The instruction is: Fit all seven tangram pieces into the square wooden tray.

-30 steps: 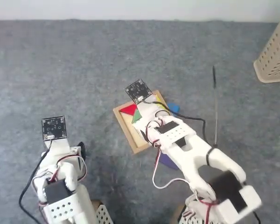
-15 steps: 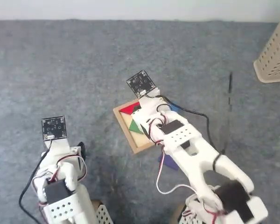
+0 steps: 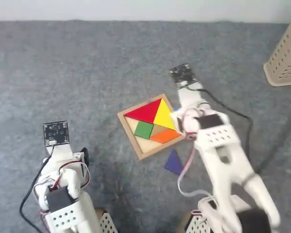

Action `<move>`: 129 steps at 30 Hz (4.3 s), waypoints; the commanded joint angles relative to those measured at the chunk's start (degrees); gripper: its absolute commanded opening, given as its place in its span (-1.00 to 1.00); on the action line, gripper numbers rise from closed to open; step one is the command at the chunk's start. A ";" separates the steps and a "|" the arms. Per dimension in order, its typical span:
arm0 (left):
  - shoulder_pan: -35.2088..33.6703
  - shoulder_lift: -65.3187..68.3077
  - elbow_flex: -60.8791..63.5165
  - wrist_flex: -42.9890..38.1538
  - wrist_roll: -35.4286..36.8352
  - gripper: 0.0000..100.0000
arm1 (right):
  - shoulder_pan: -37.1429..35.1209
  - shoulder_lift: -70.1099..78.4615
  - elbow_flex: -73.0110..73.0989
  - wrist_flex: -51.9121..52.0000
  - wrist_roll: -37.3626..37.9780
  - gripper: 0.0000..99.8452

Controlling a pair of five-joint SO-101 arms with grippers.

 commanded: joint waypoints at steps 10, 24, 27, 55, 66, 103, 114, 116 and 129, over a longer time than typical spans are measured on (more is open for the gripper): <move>0.09 -0.62 -0.31 0.18 0.53 -0.55 | -12.70 -10.15 5.27 22.20 5.19 -0.96; 0.09 -0.62 -0.31 0.18 0.53 -0.55 | -27.74 2.86 7.21 13.76 -17.49 -0.58; 0.09 -0.62 -0.31 0.18 0.53 -0.55 | -27.74 7.60 7.21 10.68 -20.48 -0.58; 0.09 -0.62 -0.31 0.18 0.53 -0.55 | -9.54 12.18 7.21 6.99 -20.22 -0.86; 0.09 -0.62 -0.31 0.18 0.53 -0.55 | -6.64 3.21 5.63 11.12 -20.22 -0.86; 0.09 -0.62 -0.31 0.18 0.53 -0.55 | -17.36 2.24 16.97 2.33 -20.13 -0.48; 0.09 -0.62 -0.31 0.18 0.53 -0.55 | -17.45 1.71 21.27 -4.00 -20.04 -0.48; 0.09 -0.62 -0.31 0.18 0.53 -0.55 | -17.19 1.27 21.19 -4.00 -20.04 -0.48; 0.09 -0.62 -0.31 0.18 0.53 -0.55 | -17.10 -1.45 21.27 -4.53 -20.22 -0.70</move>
